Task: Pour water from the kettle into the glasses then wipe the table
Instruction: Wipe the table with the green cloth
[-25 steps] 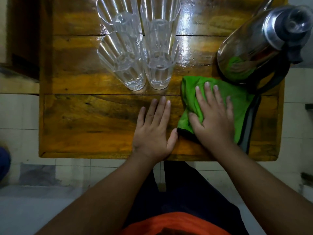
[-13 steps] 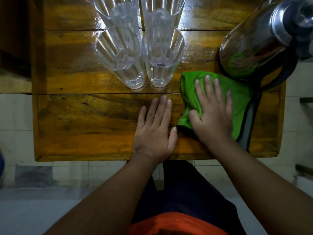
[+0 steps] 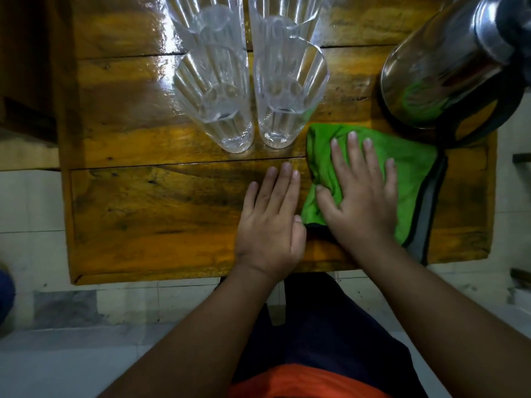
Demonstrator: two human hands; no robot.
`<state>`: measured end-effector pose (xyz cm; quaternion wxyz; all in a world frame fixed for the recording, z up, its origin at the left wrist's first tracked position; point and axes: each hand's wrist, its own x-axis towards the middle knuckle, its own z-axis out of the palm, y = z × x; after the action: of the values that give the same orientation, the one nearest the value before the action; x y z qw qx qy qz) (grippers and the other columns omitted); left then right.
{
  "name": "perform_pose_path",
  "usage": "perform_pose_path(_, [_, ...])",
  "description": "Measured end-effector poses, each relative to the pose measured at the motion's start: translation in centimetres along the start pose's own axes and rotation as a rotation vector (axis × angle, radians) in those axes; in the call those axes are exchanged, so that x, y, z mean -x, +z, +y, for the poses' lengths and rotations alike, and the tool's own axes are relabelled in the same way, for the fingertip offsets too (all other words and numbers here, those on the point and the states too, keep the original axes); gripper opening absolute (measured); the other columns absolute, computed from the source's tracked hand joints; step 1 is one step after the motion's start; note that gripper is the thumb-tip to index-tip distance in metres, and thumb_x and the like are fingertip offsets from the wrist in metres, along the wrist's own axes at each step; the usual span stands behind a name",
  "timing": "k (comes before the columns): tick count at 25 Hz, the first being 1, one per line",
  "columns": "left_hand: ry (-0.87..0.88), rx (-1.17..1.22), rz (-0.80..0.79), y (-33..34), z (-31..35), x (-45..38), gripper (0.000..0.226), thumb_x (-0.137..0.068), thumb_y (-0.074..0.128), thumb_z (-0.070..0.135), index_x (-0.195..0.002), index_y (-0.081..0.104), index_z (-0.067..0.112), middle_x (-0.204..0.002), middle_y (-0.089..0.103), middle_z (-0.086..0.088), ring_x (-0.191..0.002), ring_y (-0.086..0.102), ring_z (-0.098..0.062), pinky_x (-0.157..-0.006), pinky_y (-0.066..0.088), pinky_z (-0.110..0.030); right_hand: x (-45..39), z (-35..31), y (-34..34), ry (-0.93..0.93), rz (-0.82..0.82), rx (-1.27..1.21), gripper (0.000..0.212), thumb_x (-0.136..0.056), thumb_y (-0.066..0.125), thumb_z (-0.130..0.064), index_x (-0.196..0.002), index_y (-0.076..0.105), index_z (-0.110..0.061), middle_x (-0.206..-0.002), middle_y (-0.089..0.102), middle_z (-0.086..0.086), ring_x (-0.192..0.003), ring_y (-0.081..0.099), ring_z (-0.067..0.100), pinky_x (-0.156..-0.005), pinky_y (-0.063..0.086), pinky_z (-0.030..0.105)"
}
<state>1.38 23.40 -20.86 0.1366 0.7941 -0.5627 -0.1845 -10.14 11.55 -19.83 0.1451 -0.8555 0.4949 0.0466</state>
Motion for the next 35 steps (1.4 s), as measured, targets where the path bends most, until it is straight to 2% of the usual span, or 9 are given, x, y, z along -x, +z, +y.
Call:
perform_pose_path(2, [-0.056,-0.049,0.007,-1.2,-2.6,1.1,0.072,-0.090,0.044,0.035,-0.157,0.025,0.014,-0.166,0.018,-0.004,-0.154,0.010,-0.021,-0.123,0.016,-0.047,1.0,0.5,0.2,-0.042,-0.021,0.024,0.074,-0.091,0.045,-0.051,-0.158,0.019,-0.031,-0.170,0.012,0.000,-0.157,0.005,0.018,-0.124,0.004,0.053])
perform_pose_path(5, [-0.249,-0.206,0.005,-3.5,-8.3,3.3,0.076,-0.096,0.036,0.053,-0.159,0.012,0.019,-0.168,0.004,-0.004,-0.155,-0.002,-0.021,-0.123,0.007,-0.046,4.2,0.0,0.9,-0.064,-0.055,0.026,0.074,-0.092,0.046,-0.050,-0.158,0.020,-0.030,-0.169,0.011,0.000,-0.157,0.004,0.019,-0.124,0.003,0.053])
perform_pose_path(10, [-0.203,-0.229,0.009,-3.3,-9.7,3.5,0.078,-0.094,0.036,0.058,-0.159,0.016,0.019,-0.167,0.010,-0.007,-0.154,0.004,-0.025,-0.123,0.007,-0.051,6.0,-1.7,1.6,-0.105,-0.110,0.017,0.077,-0.089,0.043,-0.053,-0.158,0.018,-0.030,-0.169,0.008,0.000,-0.156,0.002,0.021,-0.124,0.001,0.054])
perform_pose_path(14, [-0.204,-0.206,0.036,-3.3,-10.1,3.6,0.078,-0.093,0.038,0.057,-0.159,0.018,0.019,-0.167,0.011,-0.006,-0.154,0.006,-0.024,-0.123,0.007,-0.051,1.9,-4.3,1.3,-0.014,-0.039,-0.017,0.077,-0.089,0.045,-0.051,-0.158,0.019,-0.031,-0.170,0.008,-0.002,-0.157,0.002,0.019,-0.124,-0.001,0.053])
perform_pose_path(17, [-0.189,-0.197,0.049,-3.2,-10.0,3.8,0.078,-0.093,0.040,0.056,-0.159,0.018,0.019,-0.167,0.012,-0.005,-0.155,0.007,-0.024,-0.123,0.008,-0.051,2.4,-5.1,1.7,-0.011,-0.015,-0.019,0.076,-0.089,0.047,-0.048,-0.158,0.021,-0.029,-0.170,0.010,-0.001,-0.157,0.004,0.019,-0.124,0.000,0.053])
perform_pose_path(21, [-0.190,-0.183,0.066,-3.2,-9.9,3.7,0.077,-0.093,0.043,0.053,-0.158,0.020,0.018,-0.167,0.013,-0.005,-0.155,0.008,-0.024,-0.123,0.008,-0.051,7.1,-5.7,2.8,-0.148,-0.054,0.028,0.077,-0.086,0.051,-0.048,-0.156,0.024,-0.030,-0.167,0.016,0.000,-0.155,0.009,0.021,-0.123,0.007,0.055])
perform_pose_path(24, [-0.190,-0.161,0.066,-3.2,-10.2,3.7,0.073,-0.094,0.038,0.047,-0.158,0.020,0.017,-0.167,0.013,-0.006,-0.155,0.007,-0.024,-0.123,0.009,-0.052,6.2,-8.2,3.3,-0.254,-0.055,0.019,0.076,-0.085,0.053,-0.049,-0.155,0.030,-0.030,-0.166,0.022,0.000,-0.154,0.015,0.022,-0.122,0.008,0.055])
perform_pose_path(30, [-0.169,0.012,0.076,-4.4,-11.0,4.2,0.070,-0.095,0.037,0.040,-0.158,0.022,0.014,-0.167,0.015,-0.004,-0.155,0.006,-0.018,-0.124,0.010,-0.047,4.3,-11.3,3.7,-0.242,-0.042,0.039,0.075,-0.088,0.050,-0.051,-0.157,0.028,-0.028,-0.167,0.023,-0.001,-0.155,0.016,0.021,-0.123,0.010,0.055])
perform_pose_path(35, [-0.318,-0.207,0.070,-6.0,-16.1,6.5,0.083,-0.092,0.038,0.064,-0.159,0.017,0.020,-0.167,0.007,-0.010,-0.155,0.002,-0.026,-0.123,0.004,-0.048,7.3,-11.7,4.4,-0.443,-0.102,0.077,0.077,-0.087,0.053,-0.051,-0.156,0.031,-0.027,-0.166,0.024,0.000,-0.155,0.018,0.022,-0.122,0.015,0.057])
